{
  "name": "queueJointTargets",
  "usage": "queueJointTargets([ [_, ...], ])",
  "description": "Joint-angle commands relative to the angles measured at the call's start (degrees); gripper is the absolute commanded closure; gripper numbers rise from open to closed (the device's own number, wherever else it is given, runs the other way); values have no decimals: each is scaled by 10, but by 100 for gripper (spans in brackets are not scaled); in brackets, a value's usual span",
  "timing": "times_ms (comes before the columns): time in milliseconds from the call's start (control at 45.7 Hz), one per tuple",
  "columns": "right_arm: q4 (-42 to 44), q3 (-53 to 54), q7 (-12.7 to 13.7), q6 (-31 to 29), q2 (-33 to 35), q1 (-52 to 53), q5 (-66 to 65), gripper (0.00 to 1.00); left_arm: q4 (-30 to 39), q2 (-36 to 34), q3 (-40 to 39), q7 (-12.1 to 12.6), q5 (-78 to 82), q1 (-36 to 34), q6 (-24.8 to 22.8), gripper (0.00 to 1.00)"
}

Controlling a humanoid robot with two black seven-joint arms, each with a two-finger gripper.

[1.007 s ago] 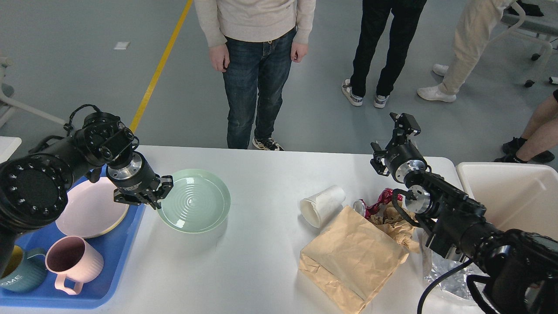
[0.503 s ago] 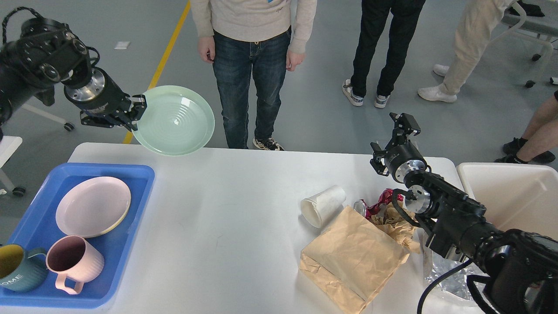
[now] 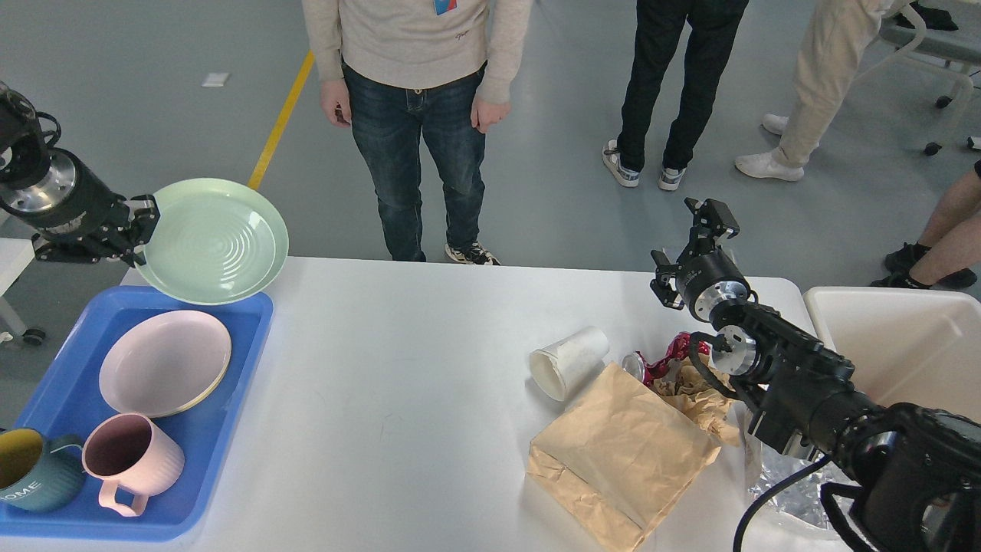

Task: Tidy desktop
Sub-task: 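Lift the pale green plate and lower it onto the pink plate, then release the plate and raise the left gripper above the tray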

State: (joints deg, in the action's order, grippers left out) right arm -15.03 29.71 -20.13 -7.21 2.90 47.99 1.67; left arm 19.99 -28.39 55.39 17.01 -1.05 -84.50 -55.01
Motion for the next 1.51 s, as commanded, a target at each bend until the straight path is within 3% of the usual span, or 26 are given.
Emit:
queueJointTargets([
  [0, 0, 0, 0, 0, 0, 0, 0, 0, -27, 0, -5, 0, 0, 59, 0, 100],
  [241, 0, 0, 0, 0, 0, 0, 0, 0, -231, 33, -28, 0, -8, 188, 0, 100],
  [328, 0, 0, 0, 0, 0, 0, 0, 0, -273, 52, -30, 0, -8, 217, 0, 100],
  [744, 0, 0, 0, 0, 0, 0, 0, 0, -326, 90, -30, 1, -8, 290, 0, 100],
  [1138, 0, 0, 0, 0, 0, 0, 0, 0, -327, 90, -31, 0, -8, 290, 1, 100],
  [1488, 0, 0, 0, 0, 0, 0, 0, 0, -327, 90, -31, 1, -8, 290, 7, 92],
])
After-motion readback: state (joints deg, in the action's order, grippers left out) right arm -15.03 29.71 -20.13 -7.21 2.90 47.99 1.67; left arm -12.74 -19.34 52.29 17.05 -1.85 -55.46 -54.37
